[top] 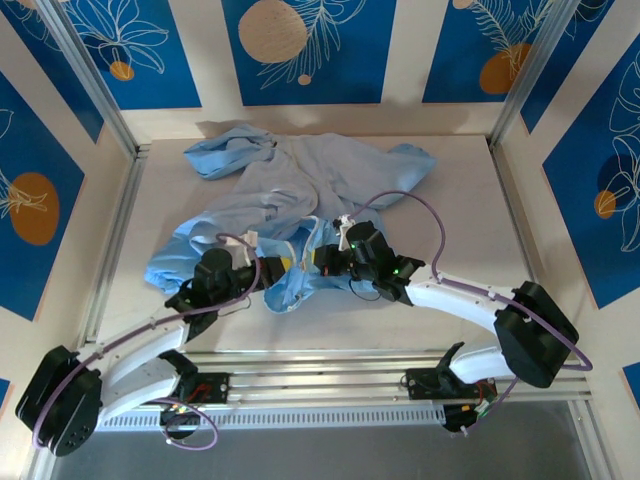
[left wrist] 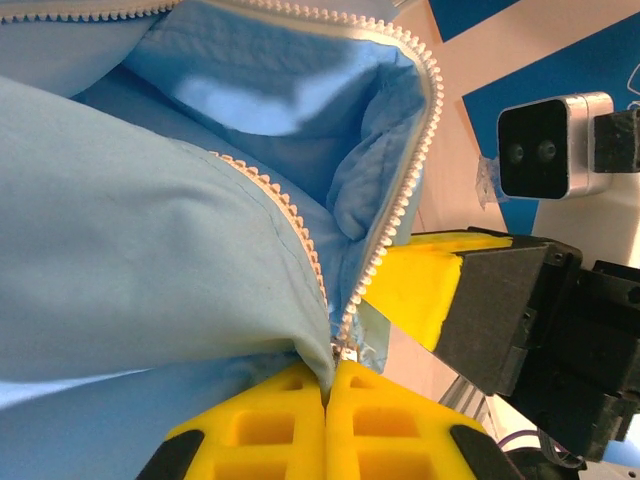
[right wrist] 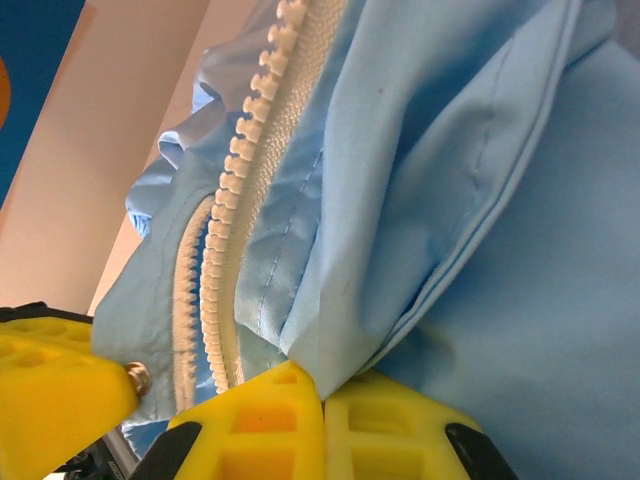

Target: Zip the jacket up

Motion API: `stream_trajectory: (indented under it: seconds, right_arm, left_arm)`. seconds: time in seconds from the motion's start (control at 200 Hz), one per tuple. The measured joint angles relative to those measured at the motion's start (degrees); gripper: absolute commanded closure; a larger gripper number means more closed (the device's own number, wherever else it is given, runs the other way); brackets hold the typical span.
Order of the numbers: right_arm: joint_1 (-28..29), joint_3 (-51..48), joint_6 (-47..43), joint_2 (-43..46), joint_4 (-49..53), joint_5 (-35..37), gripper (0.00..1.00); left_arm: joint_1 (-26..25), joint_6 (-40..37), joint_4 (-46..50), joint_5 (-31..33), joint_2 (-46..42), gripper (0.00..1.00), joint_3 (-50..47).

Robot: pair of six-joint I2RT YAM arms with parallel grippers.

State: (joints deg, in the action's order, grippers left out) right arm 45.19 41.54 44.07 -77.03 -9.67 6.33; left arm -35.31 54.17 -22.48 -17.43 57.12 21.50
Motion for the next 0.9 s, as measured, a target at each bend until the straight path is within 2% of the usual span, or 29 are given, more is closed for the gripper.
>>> stream_trajectory:
  seconds: [0.895]
  right_arm:
    - [-0.7,0.0,1.3,0.0,-0.9,-0.8,1.0]
  left_arm:
    - [-0.6,0.9,-2.2,0.0,1.2,1.0,0.6]
